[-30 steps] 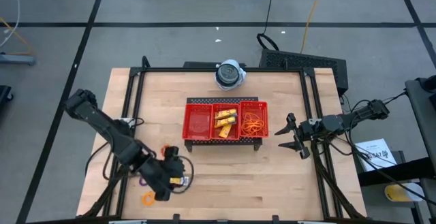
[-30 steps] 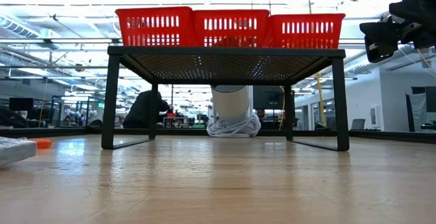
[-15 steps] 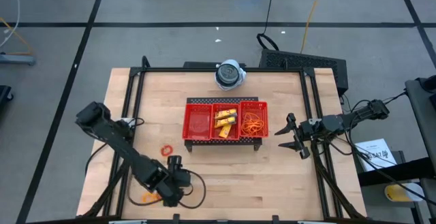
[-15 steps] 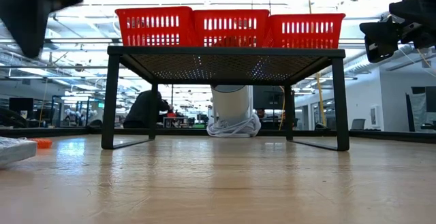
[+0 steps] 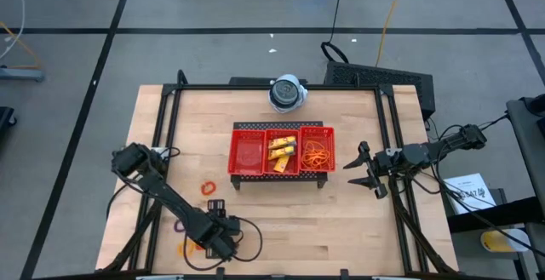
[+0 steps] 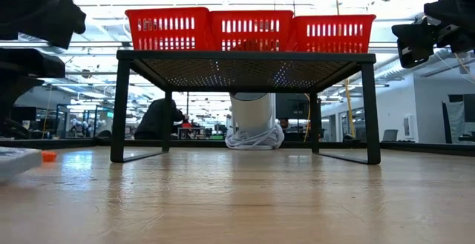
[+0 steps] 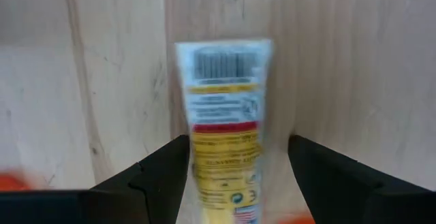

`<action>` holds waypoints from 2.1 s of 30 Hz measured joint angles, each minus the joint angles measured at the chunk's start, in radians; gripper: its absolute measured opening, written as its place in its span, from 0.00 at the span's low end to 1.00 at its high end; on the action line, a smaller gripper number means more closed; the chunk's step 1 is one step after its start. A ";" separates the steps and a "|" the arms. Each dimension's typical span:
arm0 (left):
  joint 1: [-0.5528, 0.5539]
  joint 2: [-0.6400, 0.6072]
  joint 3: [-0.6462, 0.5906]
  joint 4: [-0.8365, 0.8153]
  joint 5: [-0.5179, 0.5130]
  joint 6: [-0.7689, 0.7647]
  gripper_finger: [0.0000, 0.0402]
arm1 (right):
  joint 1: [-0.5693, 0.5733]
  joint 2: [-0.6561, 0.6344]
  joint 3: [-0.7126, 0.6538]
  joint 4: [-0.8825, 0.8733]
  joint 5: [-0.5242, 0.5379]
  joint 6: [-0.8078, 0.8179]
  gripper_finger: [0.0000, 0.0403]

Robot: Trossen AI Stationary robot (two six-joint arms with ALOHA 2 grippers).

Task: Pick & Place Office Desk Supplies
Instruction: Put the yellow crayon box into the middle red bin

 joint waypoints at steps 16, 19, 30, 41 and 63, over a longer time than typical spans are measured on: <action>0.002 0.001 0.000 0.029 -0.008 0.010 0.52 | 0.000 0.000 0.000 0.000 0.000 0.000 0.51; 0.004 0.002 0.000 0.041 -0.017 0.008 0.43 | 0.000 0.000 0.000 0.000 0.000 0.000 0.51; 0.012 -0.001 -0.002 0.077 -0.054 0.042 0.31 | 0.000 0.000 0.000 0.000 0.000 0.000 0.51; 0.077 -0.110 -0.005 0.109 -0.059 0.140 0.33 | 0.000 0.000 0.000 0.000 0.000 0.000 0.51; 0.276 -0.346 -0.002 0.469 -0.063 0.207 0.34 | 0.000 0.000 0.000 0.000 0.000 0.000 0.51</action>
